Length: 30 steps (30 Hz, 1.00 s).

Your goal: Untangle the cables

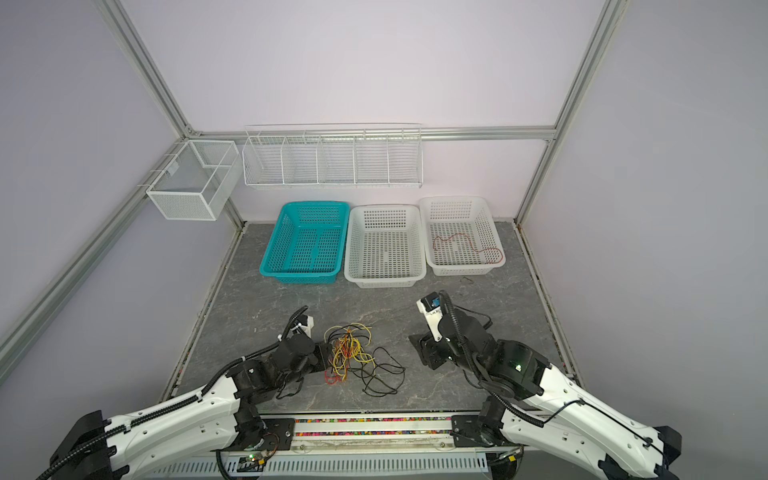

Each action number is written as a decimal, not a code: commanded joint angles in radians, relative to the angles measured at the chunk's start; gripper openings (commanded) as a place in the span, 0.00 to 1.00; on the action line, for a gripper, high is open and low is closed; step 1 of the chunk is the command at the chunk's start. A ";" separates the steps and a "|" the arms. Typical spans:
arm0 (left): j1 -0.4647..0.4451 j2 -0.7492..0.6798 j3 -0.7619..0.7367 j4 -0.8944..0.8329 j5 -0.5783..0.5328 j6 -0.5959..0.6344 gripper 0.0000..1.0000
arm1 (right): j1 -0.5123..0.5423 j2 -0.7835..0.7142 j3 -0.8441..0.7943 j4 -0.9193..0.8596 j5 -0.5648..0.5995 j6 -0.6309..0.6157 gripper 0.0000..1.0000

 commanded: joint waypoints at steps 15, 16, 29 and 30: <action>0.006 -0.013 0.058 0.000 -0.006 -0.013 0.00 | 0.157 0.518 0.049 0.400 -0.200 -0.042 0.66; 0.005 -0.013 0.058 -0.002 -0.005 -0.014 0.00 | 0.157 0.545 0.057 0.411 -0.200 -0.040 0.66; 0.006 -0.018 0.037 0.002 0.009 -0.019 0.00 | 0.159 0.655 0.082 0.498 -0.192 0.004 0.19; 0.006 -0.018 0.034 0.004 0.012 -0.019 0.00 | 0.157 0.638 0.084 0.486 -0.165 0.000 0.13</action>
